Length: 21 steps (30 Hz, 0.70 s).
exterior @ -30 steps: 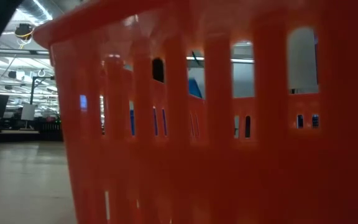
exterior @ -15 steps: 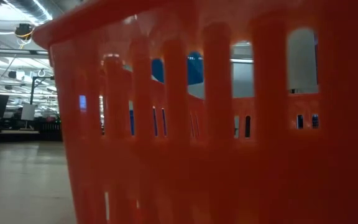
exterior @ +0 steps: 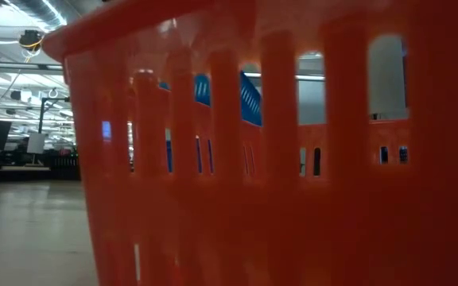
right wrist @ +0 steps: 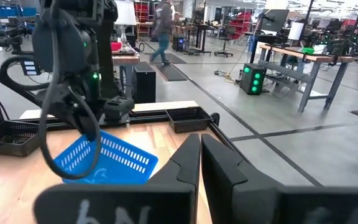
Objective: Stack baskets by color
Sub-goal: Stack the top blue bin on the bottom blue bin
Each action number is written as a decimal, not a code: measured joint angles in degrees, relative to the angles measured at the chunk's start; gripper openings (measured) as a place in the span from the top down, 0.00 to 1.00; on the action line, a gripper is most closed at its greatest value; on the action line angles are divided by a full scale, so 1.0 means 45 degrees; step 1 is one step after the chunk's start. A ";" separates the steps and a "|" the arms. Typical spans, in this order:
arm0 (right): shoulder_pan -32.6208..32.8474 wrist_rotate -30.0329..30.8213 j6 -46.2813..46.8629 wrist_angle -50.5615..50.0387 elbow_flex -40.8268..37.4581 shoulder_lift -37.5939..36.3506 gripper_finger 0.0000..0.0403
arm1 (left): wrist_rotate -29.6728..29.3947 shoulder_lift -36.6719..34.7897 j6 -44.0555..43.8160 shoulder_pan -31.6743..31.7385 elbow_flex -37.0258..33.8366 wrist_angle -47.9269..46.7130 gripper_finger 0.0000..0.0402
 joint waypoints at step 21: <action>-0.0005 0.0000 -0.0097 0.0000 0.0000 -0.0005 0.96 | 0.0412 -0.0056 0.0651 0.0851 -0.2326 0.2809 0.98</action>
